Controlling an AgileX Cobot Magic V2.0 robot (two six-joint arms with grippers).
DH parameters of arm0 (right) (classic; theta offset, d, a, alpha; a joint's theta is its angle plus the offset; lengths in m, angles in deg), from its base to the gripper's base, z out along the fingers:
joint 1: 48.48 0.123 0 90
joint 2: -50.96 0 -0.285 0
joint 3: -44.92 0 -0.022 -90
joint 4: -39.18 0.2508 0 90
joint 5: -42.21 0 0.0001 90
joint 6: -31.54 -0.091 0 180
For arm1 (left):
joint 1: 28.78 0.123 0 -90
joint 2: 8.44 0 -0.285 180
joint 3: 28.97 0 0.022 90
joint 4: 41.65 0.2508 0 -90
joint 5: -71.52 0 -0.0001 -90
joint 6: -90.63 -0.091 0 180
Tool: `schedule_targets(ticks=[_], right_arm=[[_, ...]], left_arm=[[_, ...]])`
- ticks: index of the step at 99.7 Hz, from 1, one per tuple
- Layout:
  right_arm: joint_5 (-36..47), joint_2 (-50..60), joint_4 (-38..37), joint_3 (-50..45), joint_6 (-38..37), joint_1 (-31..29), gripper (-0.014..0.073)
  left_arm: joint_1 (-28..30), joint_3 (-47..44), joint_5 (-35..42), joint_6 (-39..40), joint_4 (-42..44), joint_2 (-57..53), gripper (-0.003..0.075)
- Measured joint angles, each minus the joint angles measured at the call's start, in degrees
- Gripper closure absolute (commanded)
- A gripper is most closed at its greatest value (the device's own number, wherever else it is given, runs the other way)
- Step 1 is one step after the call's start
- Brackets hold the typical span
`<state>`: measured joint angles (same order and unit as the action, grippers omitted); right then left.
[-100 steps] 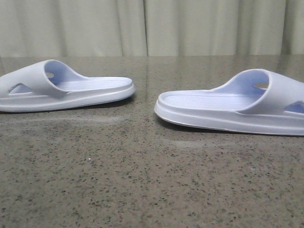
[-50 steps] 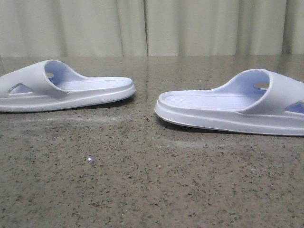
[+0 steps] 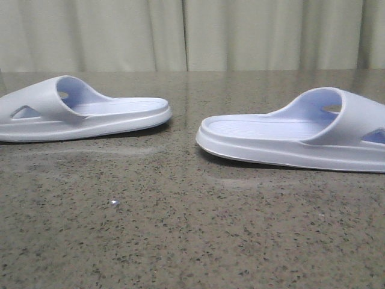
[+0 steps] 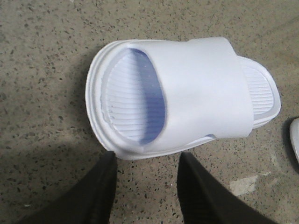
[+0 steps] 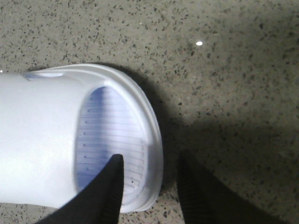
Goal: Insert blue slippers together front up
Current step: 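Grip the heel rim of each slipper with left and right grippers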
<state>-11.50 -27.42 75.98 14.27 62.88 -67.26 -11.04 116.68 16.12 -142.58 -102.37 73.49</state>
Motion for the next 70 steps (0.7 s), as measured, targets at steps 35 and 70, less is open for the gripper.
schedule_targets(ticks=[35, 70], right_arm=[[0.36, -4.53, 2.77, 0.0, 2.67, 0.0, 0.0366], [-0.76, -7.65, 6.66, 0.0, 5.87, 0.0, 0.0503]], left_arm=[[0.34, 0.0, 0.26, -0.72, -0.97, 0.36, 0.0452], [0.34, 0.0, 0.26, -0.86, -0.97, 0.36, 0.0452]])
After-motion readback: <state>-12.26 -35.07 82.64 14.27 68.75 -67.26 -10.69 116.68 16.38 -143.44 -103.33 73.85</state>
